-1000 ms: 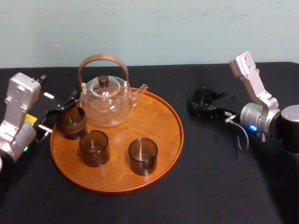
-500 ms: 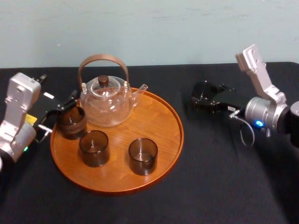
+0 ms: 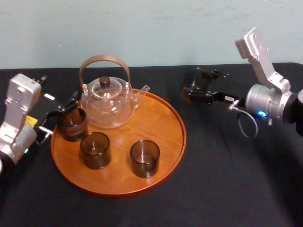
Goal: Pick up the glass from the table and place it on the tray.
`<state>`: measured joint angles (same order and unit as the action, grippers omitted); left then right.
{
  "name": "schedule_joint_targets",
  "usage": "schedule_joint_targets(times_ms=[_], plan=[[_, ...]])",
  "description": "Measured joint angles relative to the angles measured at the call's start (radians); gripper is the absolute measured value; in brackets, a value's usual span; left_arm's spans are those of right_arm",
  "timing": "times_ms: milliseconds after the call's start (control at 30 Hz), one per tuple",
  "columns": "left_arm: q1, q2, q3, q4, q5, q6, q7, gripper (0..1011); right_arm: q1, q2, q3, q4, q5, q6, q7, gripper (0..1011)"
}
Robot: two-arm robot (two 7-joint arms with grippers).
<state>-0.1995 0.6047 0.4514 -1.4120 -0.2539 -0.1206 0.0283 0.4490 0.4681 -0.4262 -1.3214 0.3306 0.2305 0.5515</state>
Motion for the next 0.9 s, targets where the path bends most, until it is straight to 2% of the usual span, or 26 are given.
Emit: schedule_joint_targets(times_ms=[267, 500, 900], plan=[[0.0, 0.0, 0.0, 0.0, 0.0, 0.0, 0.0, 1001, 0.021, -0.011, -0.054, 0.0, 0.005, -0.018, 0.035, 903], [0.0, 0.0, 0.0, 0.0, 0.0, 0.0, 0.0, 1001, 0.046, -0.044, -0.101, 0.049, 0.016, -0.059, 0.066, 903], [0.0, 0.0, 0.0, 0.0, 0.0, 0.0, 0.0, 1001, 0.07, -0.08, -0.153, 0.131, 0.018, -0.106, 0.09, 903]])
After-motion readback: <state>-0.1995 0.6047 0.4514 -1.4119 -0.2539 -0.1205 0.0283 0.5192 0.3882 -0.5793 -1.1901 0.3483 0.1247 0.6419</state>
